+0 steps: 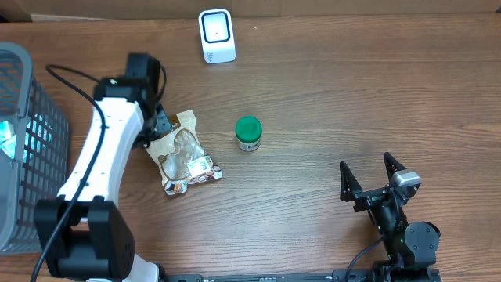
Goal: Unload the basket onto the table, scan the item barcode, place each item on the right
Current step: 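Lift the snack bag out and carry it toward the scanner, then release the snack bag on the table beside the jar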
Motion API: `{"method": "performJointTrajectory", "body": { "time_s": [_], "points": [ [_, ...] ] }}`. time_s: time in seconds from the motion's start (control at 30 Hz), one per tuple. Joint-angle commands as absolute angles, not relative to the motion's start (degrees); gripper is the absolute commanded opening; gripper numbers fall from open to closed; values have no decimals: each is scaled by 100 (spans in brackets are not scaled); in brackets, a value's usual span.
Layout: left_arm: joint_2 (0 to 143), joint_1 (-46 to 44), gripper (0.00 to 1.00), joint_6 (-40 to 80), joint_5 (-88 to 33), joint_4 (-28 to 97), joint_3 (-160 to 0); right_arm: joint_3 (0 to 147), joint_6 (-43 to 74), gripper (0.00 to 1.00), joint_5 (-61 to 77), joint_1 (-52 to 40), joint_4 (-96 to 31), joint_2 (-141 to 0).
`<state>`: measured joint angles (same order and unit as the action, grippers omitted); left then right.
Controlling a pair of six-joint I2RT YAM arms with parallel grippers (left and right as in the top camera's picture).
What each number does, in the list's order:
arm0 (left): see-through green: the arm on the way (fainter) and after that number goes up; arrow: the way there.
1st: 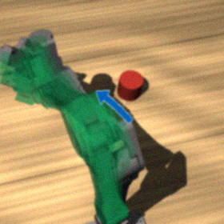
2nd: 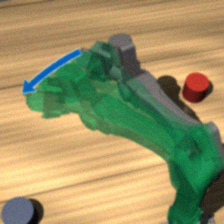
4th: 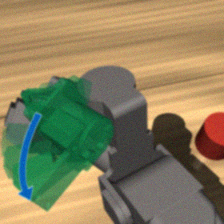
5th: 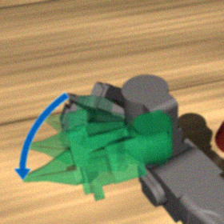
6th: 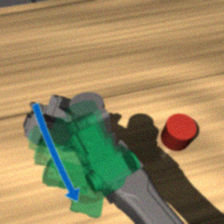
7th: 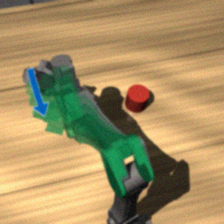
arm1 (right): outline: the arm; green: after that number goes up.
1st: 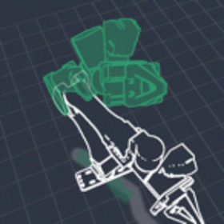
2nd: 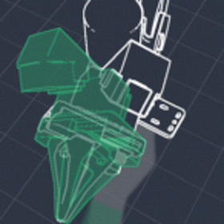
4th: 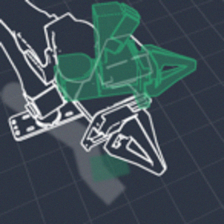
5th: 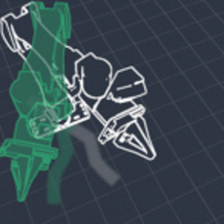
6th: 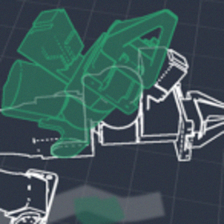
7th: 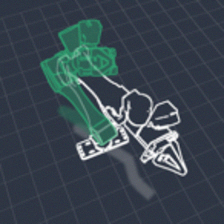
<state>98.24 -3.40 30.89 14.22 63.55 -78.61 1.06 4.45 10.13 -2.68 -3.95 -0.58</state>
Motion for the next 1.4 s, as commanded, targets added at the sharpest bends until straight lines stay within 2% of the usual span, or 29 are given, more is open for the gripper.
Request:
{"method": "performJointTrajectory", "body": {
  "time_s": [0.0,0.43,0.77,1.07,1.37],
  "points": [
    [9953,-368,4,3712,1730,5798,-7227,45,443,100,1017,-294,-357,-16],
    [10001,-381,4,3793,1632,3848,-5817,45,443,100,1017,-294,-357,-16],
    [10003,-591,4,3310,694,2480,-5551,45,443,100,1017,-294,-357,-16],
    [10001,-980,4,3301,705,2460,-5551,45,443,100,1017,-294,-357,-16],
    [9944,-932,4,3225,550,3503,-5887,45,443,100,1017,-294,-357,-16]
  ]
}}
